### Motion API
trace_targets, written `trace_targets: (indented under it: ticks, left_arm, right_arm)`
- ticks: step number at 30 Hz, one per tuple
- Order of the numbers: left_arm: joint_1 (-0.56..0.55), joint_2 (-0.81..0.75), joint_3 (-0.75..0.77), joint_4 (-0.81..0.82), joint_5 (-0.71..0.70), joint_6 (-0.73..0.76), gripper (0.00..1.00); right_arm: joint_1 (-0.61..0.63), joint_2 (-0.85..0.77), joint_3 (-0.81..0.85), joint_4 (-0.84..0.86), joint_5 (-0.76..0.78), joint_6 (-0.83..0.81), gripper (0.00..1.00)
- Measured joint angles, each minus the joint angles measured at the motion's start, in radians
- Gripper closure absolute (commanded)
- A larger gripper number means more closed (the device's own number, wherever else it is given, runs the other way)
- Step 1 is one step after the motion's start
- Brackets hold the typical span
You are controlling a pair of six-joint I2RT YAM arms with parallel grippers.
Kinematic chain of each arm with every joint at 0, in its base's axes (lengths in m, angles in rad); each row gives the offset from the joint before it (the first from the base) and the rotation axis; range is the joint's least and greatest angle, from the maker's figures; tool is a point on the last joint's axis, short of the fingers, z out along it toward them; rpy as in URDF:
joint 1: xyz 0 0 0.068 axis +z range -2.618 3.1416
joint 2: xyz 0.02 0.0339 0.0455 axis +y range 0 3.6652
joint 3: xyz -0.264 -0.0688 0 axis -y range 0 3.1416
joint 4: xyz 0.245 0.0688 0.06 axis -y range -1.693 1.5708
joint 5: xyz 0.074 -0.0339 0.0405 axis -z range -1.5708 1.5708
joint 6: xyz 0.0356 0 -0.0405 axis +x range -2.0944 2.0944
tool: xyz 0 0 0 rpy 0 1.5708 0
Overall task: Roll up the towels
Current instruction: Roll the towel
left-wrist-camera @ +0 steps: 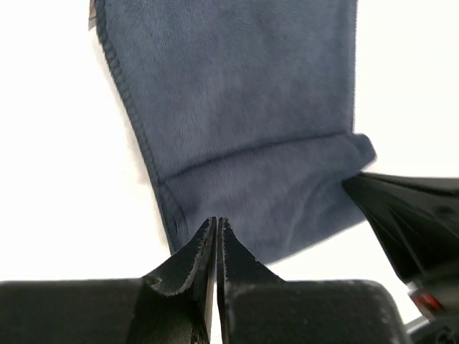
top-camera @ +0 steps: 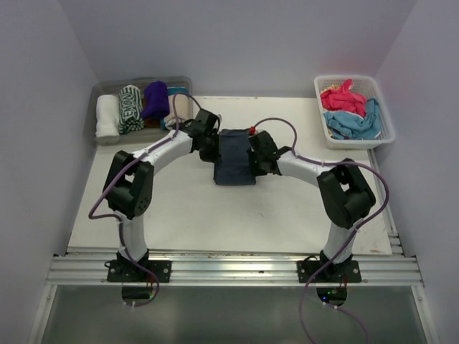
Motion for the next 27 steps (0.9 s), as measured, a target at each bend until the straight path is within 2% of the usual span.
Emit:
trace_targets:
  ticks: [10,15,18,21,25,27]
  left_arm:
    - [0.002,-0.18,-0.126,-0.011,-0.027,0.0,0.92]
    - [0.021,-0.266,-0.177,-0.05,-0.048,0.009,0.91]
    - [0.059,-0.316,-0.18,-0.07,-0.057,0.023,0.91]
    - [0.127,-0.376,-0.187,-0.086,-0.072,0.039,0.89]
    - [0.234,-0.441,-0.205,-0.104,-0.084,0.048,0.88]
    - [0.281,-0.457,-0.218,-0.106,-0.089,0.048,0.88]
  right_arm:
    - [0.08,-0.054,-0.125,0.063,0.023,0.068,0.93]
    - [0.209,-0.132,-0.185,0.024,0.031,0.145,0.92]
    - [0.28,-0.168,-0.184,-0.016,0.035,0.175,0.83]
    - [0.315,-0.215,-0.173,-0.077,0.096,0.159,0.56]
    - [0.375,-0.216,-0.069,-0.155,0.216,0.037,0.42]
    - [0.419,-0.186,0.005,-0.17,0.25,-0.045,0.4]
